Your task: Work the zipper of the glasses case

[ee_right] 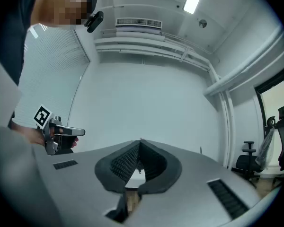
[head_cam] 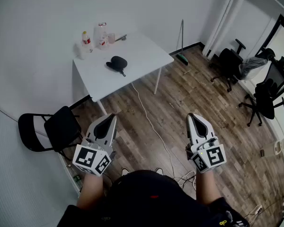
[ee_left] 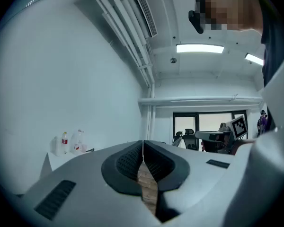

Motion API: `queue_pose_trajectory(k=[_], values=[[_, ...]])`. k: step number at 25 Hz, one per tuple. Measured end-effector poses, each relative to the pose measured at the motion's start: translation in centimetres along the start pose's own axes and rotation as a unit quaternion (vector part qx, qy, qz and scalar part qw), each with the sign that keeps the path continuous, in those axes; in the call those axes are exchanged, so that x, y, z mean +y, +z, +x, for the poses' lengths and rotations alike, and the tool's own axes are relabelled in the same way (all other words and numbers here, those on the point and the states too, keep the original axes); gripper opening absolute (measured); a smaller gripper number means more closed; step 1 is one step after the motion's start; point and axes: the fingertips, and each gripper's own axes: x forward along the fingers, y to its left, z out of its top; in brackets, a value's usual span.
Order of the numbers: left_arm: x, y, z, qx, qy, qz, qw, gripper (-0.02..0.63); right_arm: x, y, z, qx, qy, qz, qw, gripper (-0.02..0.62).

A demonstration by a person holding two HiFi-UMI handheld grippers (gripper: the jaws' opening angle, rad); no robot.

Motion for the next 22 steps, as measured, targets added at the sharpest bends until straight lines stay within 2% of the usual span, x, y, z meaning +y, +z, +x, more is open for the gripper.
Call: queue_pose_trajectory(k=[7,13,22], values=[[0.0,0.0,0.6,-0.001,0.0,0.0,1.0,0.025,-0.4,0.0,0.2,0.005,0.001,0.0,1.0,0.02],[-0.1,-0.6,1.1,0.0,-0.006,-0.006,1.0,0.025,0.1,0.9,0.4,-0.026,0.029,0.05,0.998,0.02],[-1.2,-1.6,2.1,0.003,0.006,-0.02,0.9998,0.025,-1.4,0.2,-0.2,-0.01,0.043,0.046,0.998,0.02]])
